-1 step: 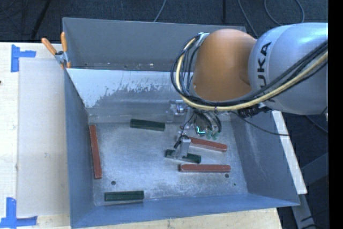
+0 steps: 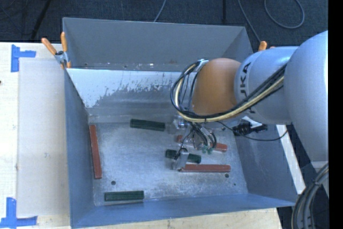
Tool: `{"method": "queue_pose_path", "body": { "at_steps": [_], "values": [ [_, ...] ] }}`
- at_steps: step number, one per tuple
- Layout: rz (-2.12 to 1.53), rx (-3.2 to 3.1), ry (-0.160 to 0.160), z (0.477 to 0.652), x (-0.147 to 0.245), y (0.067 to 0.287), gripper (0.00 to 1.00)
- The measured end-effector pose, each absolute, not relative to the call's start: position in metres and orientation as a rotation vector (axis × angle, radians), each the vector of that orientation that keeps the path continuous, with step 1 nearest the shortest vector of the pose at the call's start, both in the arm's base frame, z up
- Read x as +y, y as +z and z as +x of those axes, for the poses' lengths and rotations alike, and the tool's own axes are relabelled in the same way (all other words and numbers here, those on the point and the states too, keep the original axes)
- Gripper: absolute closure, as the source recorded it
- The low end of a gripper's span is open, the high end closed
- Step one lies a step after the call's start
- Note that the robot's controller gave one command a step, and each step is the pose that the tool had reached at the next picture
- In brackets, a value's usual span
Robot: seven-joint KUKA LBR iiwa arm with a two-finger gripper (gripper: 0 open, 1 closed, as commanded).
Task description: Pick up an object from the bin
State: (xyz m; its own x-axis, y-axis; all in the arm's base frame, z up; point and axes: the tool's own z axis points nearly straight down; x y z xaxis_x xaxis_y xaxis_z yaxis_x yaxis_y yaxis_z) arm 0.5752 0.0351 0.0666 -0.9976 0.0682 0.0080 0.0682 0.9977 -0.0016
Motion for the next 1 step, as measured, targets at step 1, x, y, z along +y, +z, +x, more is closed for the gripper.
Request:
{"method": "queue_pose_path", "body": {
  "at_steps": [1],
  "values": [
    [-0.107, -3.139, -0.001, 0.5772, 0.0364, 0.0716, 1.00]
  ]
}}
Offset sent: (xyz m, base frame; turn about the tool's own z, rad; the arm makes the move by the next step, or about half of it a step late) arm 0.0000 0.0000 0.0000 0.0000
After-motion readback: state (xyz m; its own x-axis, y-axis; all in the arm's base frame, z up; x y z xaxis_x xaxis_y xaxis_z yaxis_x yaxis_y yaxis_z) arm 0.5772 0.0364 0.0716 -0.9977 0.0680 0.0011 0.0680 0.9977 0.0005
